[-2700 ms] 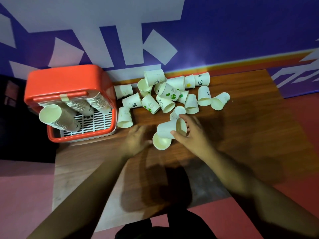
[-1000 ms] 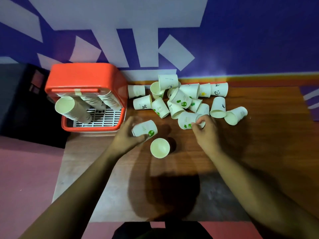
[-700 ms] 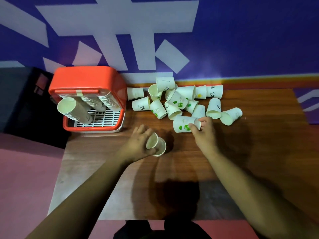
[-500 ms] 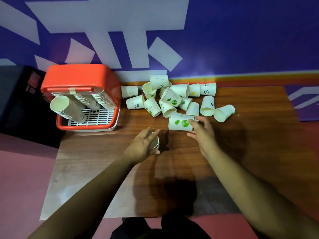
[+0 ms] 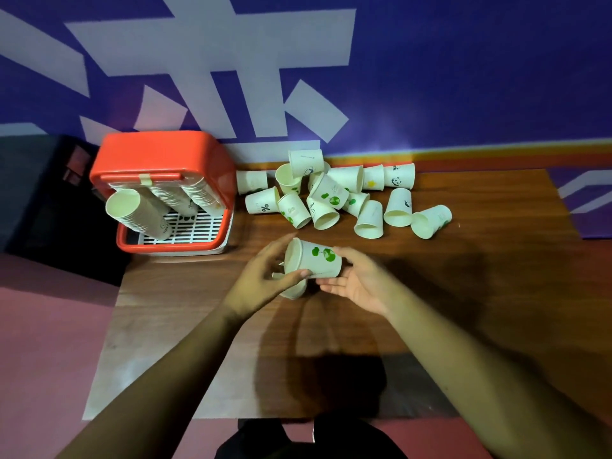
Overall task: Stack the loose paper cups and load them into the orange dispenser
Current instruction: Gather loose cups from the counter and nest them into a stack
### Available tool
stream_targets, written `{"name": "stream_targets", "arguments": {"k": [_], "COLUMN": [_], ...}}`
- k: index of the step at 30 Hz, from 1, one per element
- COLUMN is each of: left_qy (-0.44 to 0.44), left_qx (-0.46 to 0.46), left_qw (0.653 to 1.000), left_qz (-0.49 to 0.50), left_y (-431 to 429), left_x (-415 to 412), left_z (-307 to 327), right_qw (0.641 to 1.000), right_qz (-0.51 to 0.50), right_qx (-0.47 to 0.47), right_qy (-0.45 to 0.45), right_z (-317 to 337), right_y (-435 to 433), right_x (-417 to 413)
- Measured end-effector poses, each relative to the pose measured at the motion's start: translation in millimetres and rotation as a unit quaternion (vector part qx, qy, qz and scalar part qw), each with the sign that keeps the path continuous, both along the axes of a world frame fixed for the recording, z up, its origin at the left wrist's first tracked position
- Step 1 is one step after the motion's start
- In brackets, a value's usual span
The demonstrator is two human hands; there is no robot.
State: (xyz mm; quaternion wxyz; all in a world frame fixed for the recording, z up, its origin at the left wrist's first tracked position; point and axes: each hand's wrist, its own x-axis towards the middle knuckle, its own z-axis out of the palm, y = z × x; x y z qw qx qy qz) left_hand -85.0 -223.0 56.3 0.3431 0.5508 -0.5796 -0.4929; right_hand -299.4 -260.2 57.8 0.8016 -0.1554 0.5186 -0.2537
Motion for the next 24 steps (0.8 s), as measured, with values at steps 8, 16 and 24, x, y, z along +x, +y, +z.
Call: {"name": "stream_targets", "arguments": {"k": [8,16,24], "left_qy": [-0.188,-0.294,-0.210], "left_qx": [-0.072,0.007,0.071], "left_qw": [0.979,0.951,0.972], "left_qz": [-0.016,-0.093,-0.076], "left_y": [5,4,9], "left_x": [42,17,0], "left_z": [-5,-57,-79], "right_qw": [0.864,0.727,0.751], "right_qz": [0.082,0.213,0.273], "right_qx": [-0.197,-0.228,-0.194], "right_qy": [0.456,0.612,0.569], "right_z": [-23,-62,-92], "right_y": [-54,-82,-109], "right_x": [-19,-35,-48]}}
